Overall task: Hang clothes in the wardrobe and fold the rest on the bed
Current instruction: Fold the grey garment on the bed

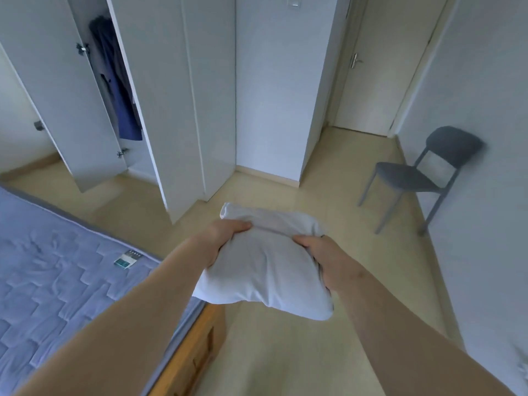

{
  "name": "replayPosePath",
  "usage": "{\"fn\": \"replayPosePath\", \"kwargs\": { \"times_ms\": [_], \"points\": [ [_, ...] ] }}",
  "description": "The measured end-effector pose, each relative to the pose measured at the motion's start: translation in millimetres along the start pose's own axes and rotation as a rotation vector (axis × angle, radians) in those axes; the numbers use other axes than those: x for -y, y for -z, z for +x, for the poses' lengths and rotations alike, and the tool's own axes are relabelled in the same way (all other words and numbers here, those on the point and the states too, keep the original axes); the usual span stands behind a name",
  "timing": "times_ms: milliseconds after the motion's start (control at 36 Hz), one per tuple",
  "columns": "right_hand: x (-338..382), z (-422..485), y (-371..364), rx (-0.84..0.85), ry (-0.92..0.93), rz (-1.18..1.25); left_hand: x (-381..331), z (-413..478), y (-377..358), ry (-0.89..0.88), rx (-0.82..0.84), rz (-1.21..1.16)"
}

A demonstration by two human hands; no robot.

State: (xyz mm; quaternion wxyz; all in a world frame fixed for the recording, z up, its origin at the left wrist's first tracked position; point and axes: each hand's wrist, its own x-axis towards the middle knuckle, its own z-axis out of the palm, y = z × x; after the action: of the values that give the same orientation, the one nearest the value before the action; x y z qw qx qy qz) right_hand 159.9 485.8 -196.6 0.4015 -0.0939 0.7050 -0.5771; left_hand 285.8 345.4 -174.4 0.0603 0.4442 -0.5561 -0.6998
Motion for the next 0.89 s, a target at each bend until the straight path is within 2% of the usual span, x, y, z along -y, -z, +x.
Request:
{"fn": "replayPosePath", "kwargs": {
  "times_ms": [194,472,695,806,889],
  "points": [
    [82.9,133.4,11.2,0.010,0.049,-0.040,-88.6,118.8,-15.0,-0.047,-0.004,-0.057],
    [236.9,321.8,-47.3,0.177,0.138,-0.052,-246.5,271.7,37.5,-0.109,-0.175,-0.100],
    [311.5,444.5,-165.5,0.386,0.179,-0.157,-313.4,344.7,130.8,-0.158,-0.472,-0.201],
    [348.8,506.7,-244.2,0.580,0.245,-0.242,-338.3,384.8,191.9,-0.195,-0.652,-0.303],
    [364.3,525.8,-281.8,0.665,0.269,-0.257,-348.9,393.2,217.4,-0.183,-0.707,-0.327]
  ]
}}
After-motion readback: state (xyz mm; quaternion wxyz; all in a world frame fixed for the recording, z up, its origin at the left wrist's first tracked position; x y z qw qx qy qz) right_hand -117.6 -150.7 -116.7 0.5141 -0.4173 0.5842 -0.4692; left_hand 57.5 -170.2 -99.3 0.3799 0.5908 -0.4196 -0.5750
